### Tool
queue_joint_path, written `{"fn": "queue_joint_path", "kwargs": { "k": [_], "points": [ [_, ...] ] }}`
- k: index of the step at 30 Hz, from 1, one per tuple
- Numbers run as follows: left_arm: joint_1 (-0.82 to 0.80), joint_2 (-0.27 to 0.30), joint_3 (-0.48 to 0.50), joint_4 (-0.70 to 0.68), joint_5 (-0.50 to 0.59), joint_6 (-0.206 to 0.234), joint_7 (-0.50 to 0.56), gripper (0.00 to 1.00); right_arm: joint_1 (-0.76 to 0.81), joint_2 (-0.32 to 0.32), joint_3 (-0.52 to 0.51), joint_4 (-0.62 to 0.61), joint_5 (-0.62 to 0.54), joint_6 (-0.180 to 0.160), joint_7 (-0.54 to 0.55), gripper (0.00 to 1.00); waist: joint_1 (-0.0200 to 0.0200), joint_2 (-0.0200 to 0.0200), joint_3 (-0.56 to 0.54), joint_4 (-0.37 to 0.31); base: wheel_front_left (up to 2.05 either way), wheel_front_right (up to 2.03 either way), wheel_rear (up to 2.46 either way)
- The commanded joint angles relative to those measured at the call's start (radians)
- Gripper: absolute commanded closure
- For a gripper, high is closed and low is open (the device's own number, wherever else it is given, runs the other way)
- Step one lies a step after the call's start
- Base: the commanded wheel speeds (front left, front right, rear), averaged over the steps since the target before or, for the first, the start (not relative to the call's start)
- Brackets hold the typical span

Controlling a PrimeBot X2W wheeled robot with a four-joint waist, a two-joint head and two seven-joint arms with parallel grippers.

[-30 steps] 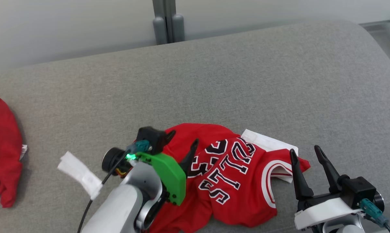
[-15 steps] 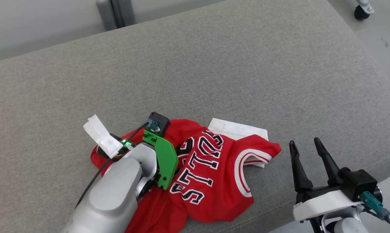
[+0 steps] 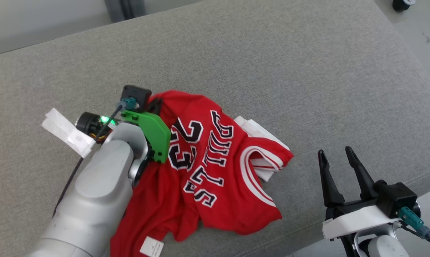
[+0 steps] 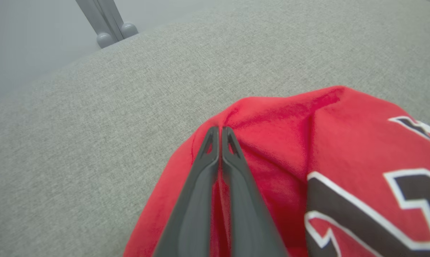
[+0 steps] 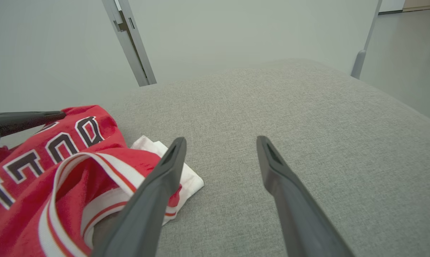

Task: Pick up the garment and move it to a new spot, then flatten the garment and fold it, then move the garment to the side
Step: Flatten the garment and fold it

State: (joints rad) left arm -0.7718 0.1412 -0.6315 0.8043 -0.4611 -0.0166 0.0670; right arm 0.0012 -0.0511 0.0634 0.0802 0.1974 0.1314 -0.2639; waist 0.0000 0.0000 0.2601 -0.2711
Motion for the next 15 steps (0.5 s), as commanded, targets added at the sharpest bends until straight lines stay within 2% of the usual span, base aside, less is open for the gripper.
{"fn": "queue_joint_path", "kwargs": {
  "k": [1, 7, 11, 15],
  "points": [
    [-0.038, 0.007, 0.014, 0.015, 0.009, 0.018, -0.031, 1.0, -0.014, 0.0, 0.003, -0.005, -0.006, -0.001, -0.001, 0.0, 0.0, 0.0, 0.014, 0.003, 0.0, 0.0, 0.0],
    [-0.157, 0.053, 0.065, 0.117, 0.016, 0.075, -0.125, 1.0, -0.042, 0.0, 0.024, -0.009, -0.015, -0.001, -0.001, 0.0, 0.0, 0.0, 0.06, -0.01, 0.0, 0.0, 0.0],
    [-0.242, 0.103, 0.109, 0.193, 0.022, 0.146, -0.195, 1.0, -0.06, 0.0, 0.033, -0.013, -0.018, -0.001, -0.001, 0.0, 0.0, 0.0, 0.095, -0.027, 0.0, 0.0, 0.0],
    [-0.294, 0.136, 0.12, 0.269, 0.032, 0.169, -0.242, 1.0, -0.069, 0.0, 0.035, -0.009, -0.023, -0.001, -0.001, 0.0, 0.0, 0.0, 0.114, -0.037, 0.0, 0.0, 0.0]
  ]
}}
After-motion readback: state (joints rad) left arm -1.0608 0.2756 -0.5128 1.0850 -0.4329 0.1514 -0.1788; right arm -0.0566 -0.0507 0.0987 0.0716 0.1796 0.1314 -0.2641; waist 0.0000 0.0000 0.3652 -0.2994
